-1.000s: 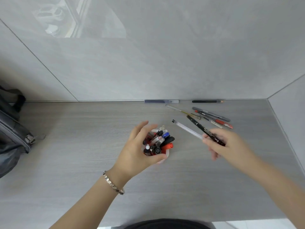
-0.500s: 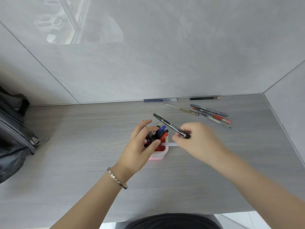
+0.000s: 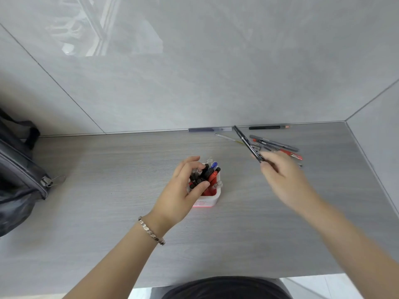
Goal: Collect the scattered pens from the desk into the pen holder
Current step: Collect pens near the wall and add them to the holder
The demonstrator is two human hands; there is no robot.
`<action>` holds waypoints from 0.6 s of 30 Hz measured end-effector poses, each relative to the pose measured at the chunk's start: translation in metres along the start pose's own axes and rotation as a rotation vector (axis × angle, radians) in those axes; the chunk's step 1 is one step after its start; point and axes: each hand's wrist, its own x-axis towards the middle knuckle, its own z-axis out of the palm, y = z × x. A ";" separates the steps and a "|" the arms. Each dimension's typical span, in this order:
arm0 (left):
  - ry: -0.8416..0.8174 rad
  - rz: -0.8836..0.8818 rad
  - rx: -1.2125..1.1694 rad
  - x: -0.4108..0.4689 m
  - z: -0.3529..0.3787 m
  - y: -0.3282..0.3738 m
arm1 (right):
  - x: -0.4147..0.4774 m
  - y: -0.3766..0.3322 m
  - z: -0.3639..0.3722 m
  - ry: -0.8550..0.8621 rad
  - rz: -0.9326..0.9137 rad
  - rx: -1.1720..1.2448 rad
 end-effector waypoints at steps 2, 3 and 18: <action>-0.007 0.006 0.014 0.000 0.000 -0.001 | -0.016 0.005 -0.026 -0.021 0.005 0.037; -0.012 0.007 0.016 0.000 0.000 -0.002 | -0.024 0.006 -0.035 -0.007 0.019 0.068; -0.035 0.029 -0.032 0.001 0.000 -0.004 | -0.021 -0.013 0.044 -0.066 -0.261 0.005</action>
